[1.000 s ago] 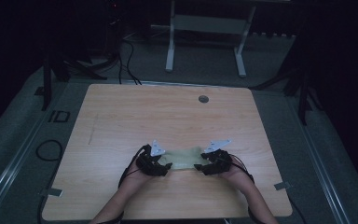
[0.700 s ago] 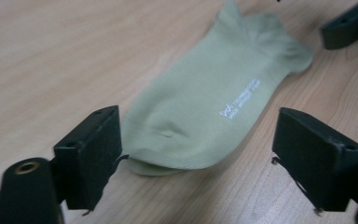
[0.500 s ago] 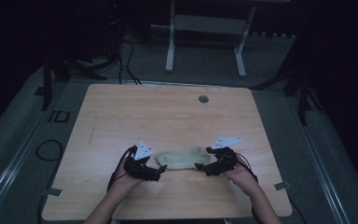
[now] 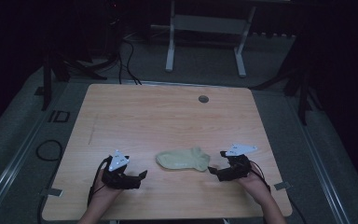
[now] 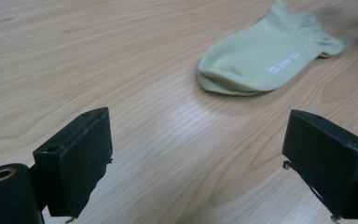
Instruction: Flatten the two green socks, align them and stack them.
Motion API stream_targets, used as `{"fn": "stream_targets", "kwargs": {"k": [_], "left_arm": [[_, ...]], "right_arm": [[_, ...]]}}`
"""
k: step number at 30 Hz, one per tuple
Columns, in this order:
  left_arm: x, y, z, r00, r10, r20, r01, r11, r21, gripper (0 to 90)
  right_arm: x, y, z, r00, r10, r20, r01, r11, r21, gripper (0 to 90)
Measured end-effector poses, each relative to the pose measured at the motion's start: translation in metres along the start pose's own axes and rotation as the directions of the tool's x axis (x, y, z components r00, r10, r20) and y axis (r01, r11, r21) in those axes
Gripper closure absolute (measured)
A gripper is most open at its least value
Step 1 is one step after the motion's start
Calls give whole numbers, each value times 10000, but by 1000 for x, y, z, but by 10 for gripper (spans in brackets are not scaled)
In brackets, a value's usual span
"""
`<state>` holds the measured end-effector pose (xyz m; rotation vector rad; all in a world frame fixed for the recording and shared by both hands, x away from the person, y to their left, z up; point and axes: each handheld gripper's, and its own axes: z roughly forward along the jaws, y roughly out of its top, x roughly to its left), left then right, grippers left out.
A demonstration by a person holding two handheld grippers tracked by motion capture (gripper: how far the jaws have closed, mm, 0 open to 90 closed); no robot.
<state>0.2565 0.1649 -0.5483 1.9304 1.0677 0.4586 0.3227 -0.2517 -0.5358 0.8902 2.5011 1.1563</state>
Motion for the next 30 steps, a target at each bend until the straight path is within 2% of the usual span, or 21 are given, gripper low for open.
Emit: {"fn": "stream_targets", "kwargs": {"k": [5, 7, 8, 10, 13, 18, 20, 22, 27, 30], "left_arm": [[3, -7, -6, 9998, 110, -137, -110, 9999, 29, 77], [4, -10, -8, 9994, 237, -269, -234, 9997, 121, 64], [5, -12, -10, 9982, 433, -408, -424, 9988, 224, 63], [6, -15, -13, 9971, 494, -582, -487, 9987, 142, 63], [11, -19, -17, 9971, 334, -683, -321, 9993, 210, 64], [22, -28, -30, 9958, 92, -914, -91, 10000, 11, 64], [26, -32, -35, 9941, 27, -1085, -23, 10000, 35, 64], [31, -37, -41, 9925, -212, -1203, 213, 9998, -3, 64], [40, -51, -52, 9857, -593, -1579, 614, 9981, 88, 64], [44, -56, -59, 9806, -819, -1779, 829, 9966, -23, 64]], "right_arm": [[-8, -12, -8, 9993, 315, 208, -315, 9995, -10, 141], [-12, -19, -15, 9981, 497, 376, -493, 9987, -115, 141], [-12, -21, -18, 9978, 525, 413, -521, 9986, -102, 141], [-15, -26, -25, 9966, 629, 540, -617, 9978, -233, 142], [-19, -33, -37, 9932, 862, 788, -831, 9957, -416, 142], [-28, -46, -55, 9828, 1490, 1087, -1414, 9871, -748, 142], [-31, -52, -61, 9785, 1665, 1214, -1582, 9845, -753, 143], [-34, -58, -65, 9745, 1786, 1361, -1699, 9828, -728, 144], [-36, -73, -73, 9660, 2104, 1504, -2009, 9767, -756, 144], [-37, -81, -77, 9601, 2249, 1663, -2146, 9736, -779, 145]]}}
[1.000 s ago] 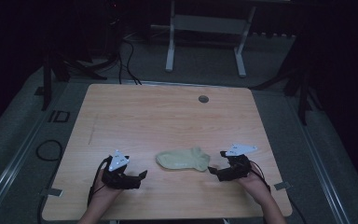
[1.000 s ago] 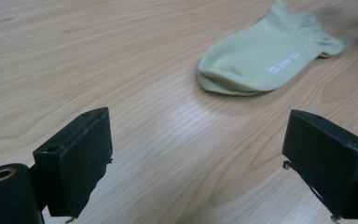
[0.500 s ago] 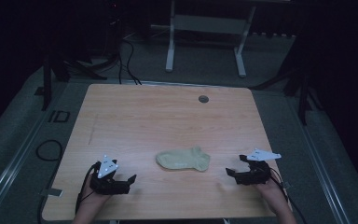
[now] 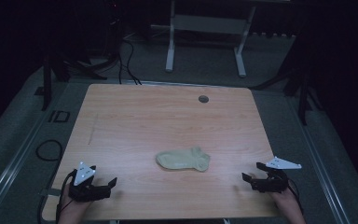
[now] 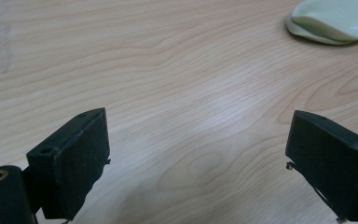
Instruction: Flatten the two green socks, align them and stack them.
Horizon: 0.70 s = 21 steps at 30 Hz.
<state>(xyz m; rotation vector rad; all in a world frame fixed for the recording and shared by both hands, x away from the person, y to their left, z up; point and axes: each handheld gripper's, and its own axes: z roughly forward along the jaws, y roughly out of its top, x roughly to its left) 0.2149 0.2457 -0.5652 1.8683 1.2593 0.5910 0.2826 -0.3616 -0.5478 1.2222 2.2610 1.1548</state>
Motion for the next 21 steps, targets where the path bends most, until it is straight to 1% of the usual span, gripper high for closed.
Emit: {"fn": "stream_targets", "kwargs": {"k": [2, 4, 7, 8, 9, 11, 14, 15, 16, 17, 18, 19, 20, 21], "left_arm": [[2, -3, -3, 9999, -24, -120, 24, 10000, -9, 64], [5, -5, -6, 9996, -104, -278, 105, 9999, 20, 64], [8, -9, -10, 9988, -288, -400, 287, 9996, -27, 64], [9, -10, -11, 9985, -286, -459, 284, 9996, -49, 64], [9, -10, -13, 9987, -315, -412, 313, 9995, -55, 64], [9, -12, -16, 9982, -337, -494, 333, 9994, -96, 64], [11, -16, -21, 9970, -476, -608, 467, 9988, -154, 64], [12, -17, -23, 9961, -563, -684, 552, 9983, -170, 64], [12, -19, -24, 9947, -637, -813, 620, 9978, -232, 64], [14, -20, -26, 9938, -711, -849, 686, 9971, -320, 64], [15, -21, -27, 9928, -792, -903, 765, 9965, -332, 64], [16, -23, -29, 9903, -869, -1081, 827, 9956, -433, 64], [17, -24, -31, 9892, -919, -1140, 866, 9950, -507, 64], [19, -25, -33, 9875, -955, -1254, 892, 9945, -545, 64]], "right_arm": [[-1, -5, -3, 9998, 122, 159, -120, 9999, -110, 145], [-1, -9, -6, 9993, 209, 305, -206, 9997, -111, 145], [-1, -14, -9, 9978, 335, 571, -327, 9994, -147, 145], [-1, -15, -10, 9971, 371, 660, -362, 9992, -146, 145], [-1, -17, -11, 9967, 409, 697, -403, 9991, -102, 145], [-2, -20, -14, 9948, 395, 937, -395, 9992, -15, 145], [-3, -26, -22, 9906, 674, 1193, -653, 9976, -206, 145], [-4, -28, -25, 9877, 834, 1324, -794, 9962, -352, 145], [-4, -31, -28, 9831, 1106, 1461, -1027, 9929, -605, 145], [-4, -34, -30, 9798, 1298, 1521, -1188, 9897, -794, 145], [-4, -36, -32, 9755, 1409, 1688, -1282, 9882, -840, 145], [-3, -37, -33, 9716, 1423, 1889, -1265, 9876, -932, 145], [-3, -39, -35, 9659, 1491, 2118, -1276, 9855, -1116, 145], [-3, -40, -36, 9632, 1561, 2189, -1330, 9842, -1167, 145]]}}
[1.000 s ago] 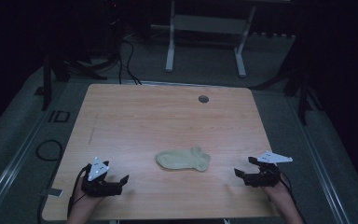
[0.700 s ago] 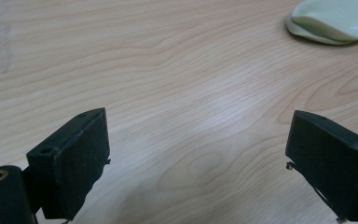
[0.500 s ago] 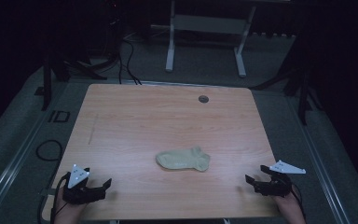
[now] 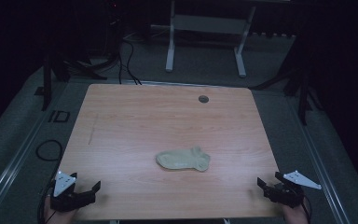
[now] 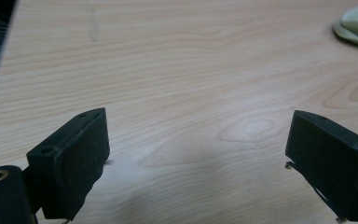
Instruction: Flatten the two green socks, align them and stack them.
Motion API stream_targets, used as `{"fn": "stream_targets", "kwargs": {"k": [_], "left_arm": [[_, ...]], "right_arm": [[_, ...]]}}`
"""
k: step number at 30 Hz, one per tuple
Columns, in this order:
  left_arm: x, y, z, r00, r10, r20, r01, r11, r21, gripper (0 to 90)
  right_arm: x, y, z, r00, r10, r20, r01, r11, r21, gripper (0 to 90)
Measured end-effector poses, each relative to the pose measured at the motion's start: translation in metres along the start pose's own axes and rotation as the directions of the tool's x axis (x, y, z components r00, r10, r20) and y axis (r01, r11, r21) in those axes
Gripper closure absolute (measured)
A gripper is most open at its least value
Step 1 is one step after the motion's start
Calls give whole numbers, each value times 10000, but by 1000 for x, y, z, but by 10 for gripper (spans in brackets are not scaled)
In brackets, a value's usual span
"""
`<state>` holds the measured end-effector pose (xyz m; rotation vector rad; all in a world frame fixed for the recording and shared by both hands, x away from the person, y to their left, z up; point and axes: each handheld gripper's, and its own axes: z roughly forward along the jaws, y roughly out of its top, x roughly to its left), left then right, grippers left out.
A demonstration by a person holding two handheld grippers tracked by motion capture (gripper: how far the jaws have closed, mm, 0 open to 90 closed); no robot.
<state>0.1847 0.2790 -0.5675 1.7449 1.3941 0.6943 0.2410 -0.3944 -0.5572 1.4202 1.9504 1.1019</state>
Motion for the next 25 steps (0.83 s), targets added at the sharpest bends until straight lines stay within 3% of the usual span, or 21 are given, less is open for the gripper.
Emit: {"fn": "stream_targets", "kwargs": {"k": [6, 10, 12, 15, 20, 24, 25], "left_arm": [[8, -7, -3, 9993, -122, -360, 121, 9999, -32, 64], [11, -10, -5, 9953, -447, -858, 407, 9980, -475, 64], [10, -12, -7, 9901, -587, -1277, 523, 9972, -527, 64], [10, -14, -9, 9891, -673, -1310, 560, 9945, -883, 64], [9, -14, -11, 9830, -671, -1709, 499, 9934, -1029, 64], [9, -14, -11, 9800, -745, -1844, 561, 9931, -1033, 64], [9, -14, -10, 9798, -738, -1857, 557, 9934, -1007, 64]], "right_arm": [[1, -2, 0, 9971, 24, 759, -6, 9997, -238, 145], [-2, -1, 1, 9927, 228, 1183, -161, 9982, -570, 145], [-3, -1, 0, 9904, 460, 1302, -365, 9966, -742, 145], [-4, -1, 0, 9870, 617, 1485, -481, 9945, -935, 145], [-8, -2, -1, 9817, 895, 1681, -707, 9909, -1143, 145], [-8, -3, 0, 9804, 864, 1768, -679, 9918, -1081, 145], [-6, -3, 1, 9808, 653, 1839, -497, 9948, -884, 145]]}}
